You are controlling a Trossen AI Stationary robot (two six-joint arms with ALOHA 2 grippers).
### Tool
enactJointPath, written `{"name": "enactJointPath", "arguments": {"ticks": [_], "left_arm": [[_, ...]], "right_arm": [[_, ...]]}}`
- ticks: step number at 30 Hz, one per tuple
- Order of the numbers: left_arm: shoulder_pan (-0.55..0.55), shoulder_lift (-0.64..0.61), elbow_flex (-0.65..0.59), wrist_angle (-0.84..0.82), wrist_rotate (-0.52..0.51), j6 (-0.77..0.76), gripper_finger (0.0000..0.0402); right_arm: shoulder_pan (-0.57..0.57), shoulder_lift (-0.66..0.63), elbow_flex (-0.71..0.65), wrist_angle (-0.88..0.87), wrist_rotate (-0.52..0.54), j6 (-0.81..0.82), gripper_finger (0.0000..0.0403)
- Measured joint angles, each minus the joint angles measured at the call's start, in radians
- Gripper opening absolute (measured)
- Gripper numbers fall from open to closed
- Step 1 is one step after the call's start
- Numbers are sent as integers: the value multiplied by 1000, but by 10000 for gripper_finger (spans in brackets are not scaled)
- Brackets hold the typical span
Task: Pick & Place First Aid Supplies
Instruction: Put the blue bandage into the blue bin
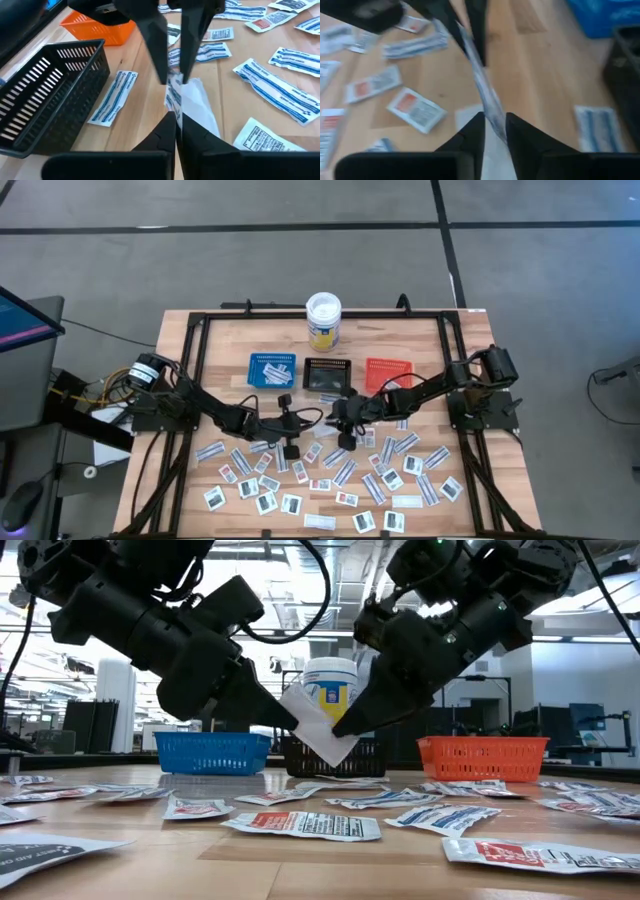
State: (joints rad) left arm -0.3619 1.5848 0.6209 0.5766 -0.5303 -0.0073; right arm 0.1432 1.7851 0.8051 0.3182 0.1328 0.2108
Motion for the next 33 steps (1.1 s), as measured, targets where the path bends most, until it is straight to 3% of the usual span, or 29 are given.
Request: {"name": "enactJointPath", "arguments": {"ticks": [3, 8, 14, 17, 21, 26, 33], "left_arm": [[-2, -2, 0, -1, -28, -23, 6], [-11, -86, 0, -46, -324, -21, 7], [-7, -340, 0, -256, -587, -26, 6], [19, -456, 0, -435, -576, -166, 7], [82, -525, -5, -674, -410, -401, 7], [169, -509, -80, -703, -360, -475, 17], [266, -496, -101, -696, -273, -477, 66]], "right_arm": [[0, 0, 0, -62, 73, 0, 98], [0, 0, 0, -117, 93, 0, 128], [0, 0, 0, -116, 76, 0, 153], [3, 0, 0, -117, 52, 0, 160], [18, 0, 0, -116, 33, -5, 162], [36, 2, 0, -101, 23, -34, 161], [29, 2, 0, -90, 22, -37, 177]]}}
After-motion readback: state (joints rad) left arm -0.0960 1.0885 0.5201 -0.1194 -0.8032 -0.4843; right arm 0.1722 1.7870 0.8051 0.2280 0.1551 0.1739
